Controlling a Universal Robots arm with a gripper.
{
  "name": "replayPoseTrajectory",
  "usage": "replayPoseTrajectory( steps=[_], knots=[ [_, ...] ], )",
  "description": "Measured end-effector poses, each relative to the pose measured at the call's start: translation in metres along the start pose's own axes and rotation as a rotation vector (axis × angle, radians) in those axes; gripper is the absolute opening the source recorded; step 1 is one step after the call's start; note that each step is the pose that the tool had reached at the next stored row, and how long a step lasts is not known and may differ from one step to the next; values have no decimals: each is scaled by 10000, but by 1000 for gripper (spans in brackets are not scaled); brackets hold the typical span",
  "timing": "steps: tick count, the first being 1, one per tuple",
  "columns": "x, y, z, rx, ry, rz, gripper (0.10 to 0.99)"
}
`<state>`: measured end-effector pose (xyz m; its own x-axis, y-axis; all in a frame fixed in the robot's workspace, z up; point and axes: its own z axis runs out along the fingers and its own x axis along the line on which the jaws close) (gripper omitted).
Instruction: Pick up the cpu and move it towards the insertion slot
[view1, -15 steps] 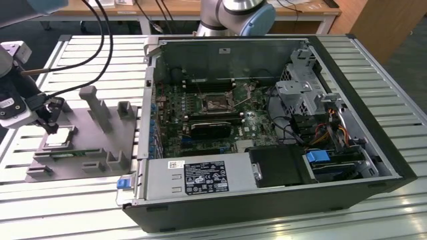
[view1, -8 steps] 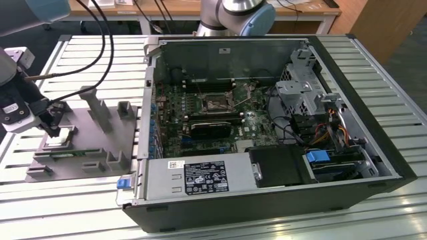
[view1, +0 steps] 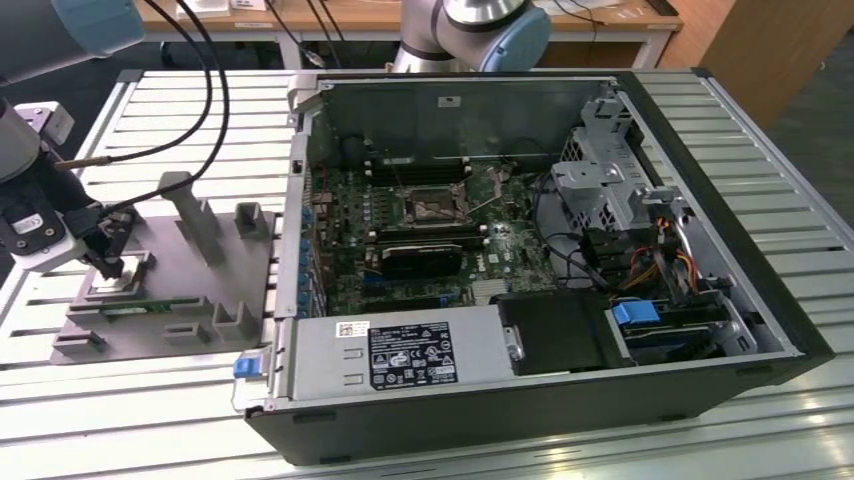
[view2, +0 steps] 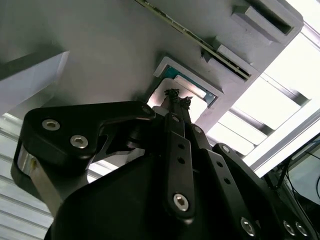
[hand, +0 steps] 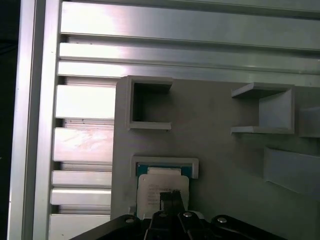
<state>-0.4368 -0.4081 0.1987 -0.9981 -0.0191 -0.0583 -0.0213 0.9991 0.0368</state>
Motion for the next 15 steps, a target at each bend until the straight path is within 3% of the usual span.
replayPoseTrajectory(
  steps=[6,9,10,12,13,14,15],
  knots=[
    [0,0,2,-1,-2,0,114],
    [0,0,3,-1,-2,0,290],
    [0,0,3,-1,-1,0,290],
    [0,0,4,-1,-2,0,408],
    [0,0,4,-1,-2,0,408],
    [0,0,4,-1,-1,0,525],
    [0,0,4,-1,-1,0,580]
  ],
)
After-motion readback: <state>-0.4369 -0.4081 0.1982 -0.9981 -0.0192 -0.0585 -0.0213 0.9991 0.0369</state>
